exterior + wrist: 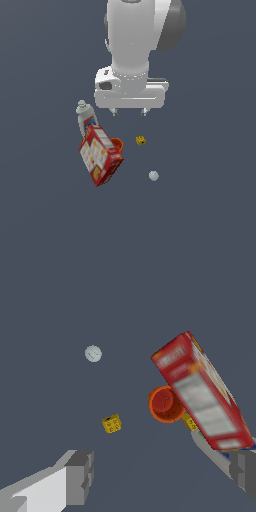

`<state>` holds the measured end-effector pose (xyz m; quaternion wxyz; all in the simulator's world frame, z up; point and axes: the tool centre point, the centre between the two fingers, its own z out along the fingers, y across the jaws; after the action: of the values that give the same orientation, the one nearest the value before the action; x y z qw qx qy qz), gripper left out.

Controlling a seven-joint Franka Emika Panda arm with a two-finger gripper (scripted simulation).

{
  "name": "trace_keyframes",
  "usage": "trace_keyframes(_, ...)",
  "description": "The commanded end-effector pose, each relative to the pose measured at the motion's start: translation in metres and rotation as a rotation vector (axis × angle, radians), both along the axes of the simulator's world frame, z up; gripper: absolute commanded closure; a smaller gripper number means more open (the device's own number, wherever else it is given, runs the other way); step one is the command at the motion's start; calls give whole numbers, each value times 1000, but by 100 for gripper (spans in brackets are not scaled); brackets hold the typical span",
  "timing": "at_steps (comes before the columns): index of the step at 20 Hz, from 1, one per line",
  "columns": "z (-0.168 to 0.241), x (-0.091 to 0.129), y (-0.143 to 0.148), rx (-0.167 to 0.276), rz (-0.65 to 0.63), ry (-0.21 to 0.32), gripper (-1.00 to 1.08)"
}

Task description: Pick up a designated object from a clutter of objects.

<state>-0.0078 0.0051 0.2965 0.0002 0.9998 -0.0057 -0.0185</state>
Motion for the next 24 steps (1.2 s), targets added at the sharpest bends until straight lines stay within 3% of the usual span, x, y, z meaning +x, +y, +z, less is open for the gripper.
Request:
trace_keyframes(1,0,0,0,0,0,0,-92)
trace_keyframes(11,-11,-7,20,-14,19,32,-92)
trace_keyframes(24,-24,-7,23,-15,-48,27,-92)
